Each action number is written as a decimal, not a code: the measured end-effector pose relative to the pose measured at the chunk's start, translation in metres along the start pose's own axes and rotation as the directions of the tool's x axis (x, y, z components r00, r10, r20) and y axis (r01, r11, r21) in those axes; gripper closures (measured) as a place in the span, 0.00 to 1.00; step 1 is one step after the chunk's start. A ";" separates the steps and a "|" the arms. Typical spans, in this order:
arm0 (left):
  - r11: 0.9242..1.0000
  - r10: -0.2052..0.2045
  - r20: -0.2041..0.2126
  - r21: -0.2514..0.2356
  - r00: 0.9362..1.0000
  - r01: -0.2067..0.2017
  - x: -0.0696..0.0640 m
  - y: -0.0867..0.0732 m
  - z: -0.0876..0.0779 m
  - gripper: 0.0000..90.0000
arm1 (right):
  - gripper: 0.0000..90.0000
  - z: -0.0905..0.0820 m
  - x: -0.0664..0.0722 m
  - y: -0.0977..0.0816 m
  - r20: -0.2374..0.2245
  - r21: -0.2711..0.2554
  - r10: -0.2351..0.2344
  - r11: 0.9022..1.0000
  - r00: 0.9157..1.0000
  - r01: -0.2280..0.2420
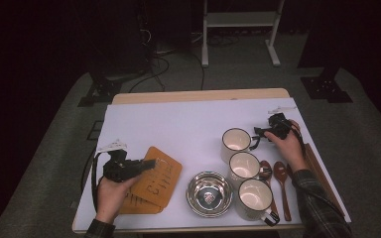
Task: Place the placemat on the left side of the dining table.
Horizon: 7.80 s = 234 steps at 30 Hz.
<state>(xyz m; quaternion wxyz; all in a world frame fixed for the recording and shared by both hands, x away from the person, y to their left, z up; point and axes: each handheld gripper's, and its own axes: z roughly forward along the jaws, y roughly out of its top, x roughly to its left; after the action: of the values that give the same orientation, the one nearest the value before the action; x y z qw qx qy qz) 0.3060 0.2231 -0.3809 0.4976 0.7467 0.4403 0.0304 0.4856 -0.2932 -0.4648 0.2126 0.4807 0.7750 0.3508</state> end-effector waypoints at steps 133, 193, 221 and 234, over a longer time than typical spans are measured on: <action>0.984 0.121 -0.173 -0.111 0.978 -0.141 0.088 0.101 0.055 0.93 | 0.20 0.000 0.003 0.000 0.036 -0.002 -0.013 1.000 0.999 0.013; 0.987 0.086 -0.446 0.159 0.891 -0.016 0.116 0.112 0.061 0.68 | 0.20 0.000 0.001 0.000 0.026 0.001 -0.003 1.000 1.000 0.003; 0.982 0.060 -0.487 0.187 0.871 0.037 0.133 0.103 0.064 0.52 | 0.20 0.000 0.002 0.000 0.027 0.001 -0.002 1.000 1.000 0.002; 0.980 0.003 -0.478 0.175 0.878 0.091 0.144 0.098 0.064 0.49 | 0.20 0.000 0.002 0.000 0.027 0.001 -0.003 1.000 1.000 0.003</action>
<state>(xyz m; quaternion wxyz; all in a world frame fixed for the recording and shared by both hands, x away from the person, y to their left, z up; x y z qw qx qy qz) 0.4864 0.2649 -0.3945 0.3005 0.7505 0.5668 0.1589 0.4849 -0.2915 -0.4653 0.2232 0.4845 0.7729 0.3437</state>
